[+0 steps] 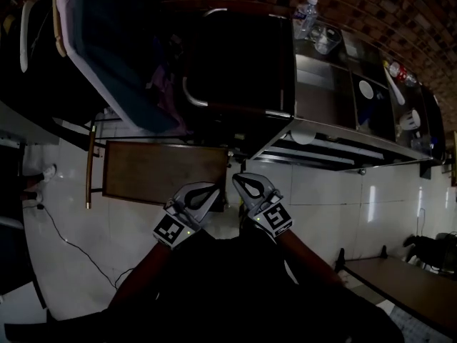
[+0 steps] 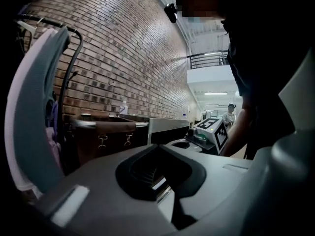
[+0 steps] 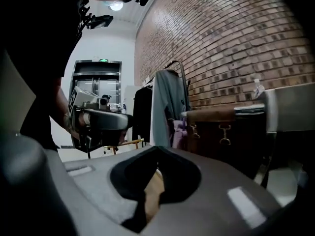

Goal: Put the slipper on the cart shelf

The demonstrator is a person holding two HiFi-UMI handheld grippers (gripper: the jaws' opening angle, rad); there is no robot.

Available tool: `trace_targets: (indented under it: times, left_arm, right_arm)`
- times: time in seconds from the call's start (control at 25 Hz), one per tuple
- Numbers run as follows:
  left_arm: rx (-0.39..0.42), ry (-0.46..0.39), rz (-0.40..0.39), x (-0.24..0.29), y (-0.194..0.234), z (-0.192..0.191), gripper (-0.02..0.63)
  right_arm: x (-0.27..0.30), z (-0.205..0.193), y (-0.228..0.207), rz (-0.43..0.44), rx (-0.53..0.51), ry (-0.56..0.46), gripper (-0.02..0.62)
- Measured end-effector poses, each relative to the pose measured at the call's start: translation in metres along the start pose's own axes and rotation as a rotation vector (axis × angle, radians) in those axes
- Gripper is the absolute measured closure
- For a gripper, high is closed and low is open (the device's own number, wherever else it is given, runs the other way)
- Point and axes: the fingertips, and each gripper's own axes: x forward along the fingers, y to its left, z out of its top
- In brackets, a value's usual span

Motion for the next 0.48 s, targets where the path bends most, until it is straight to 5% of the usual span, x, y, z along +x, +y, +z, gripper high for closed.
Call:
trace_targets:
  times: [0.48]
  left_arm:
    - [-0.021, -0.016, -0.116, -0.155, 0.06, -0.021, 0.603]
  right_arm:
    - [0.095, 0.055, 0.14, -0.077, 0.054, -0.022, 0.595]
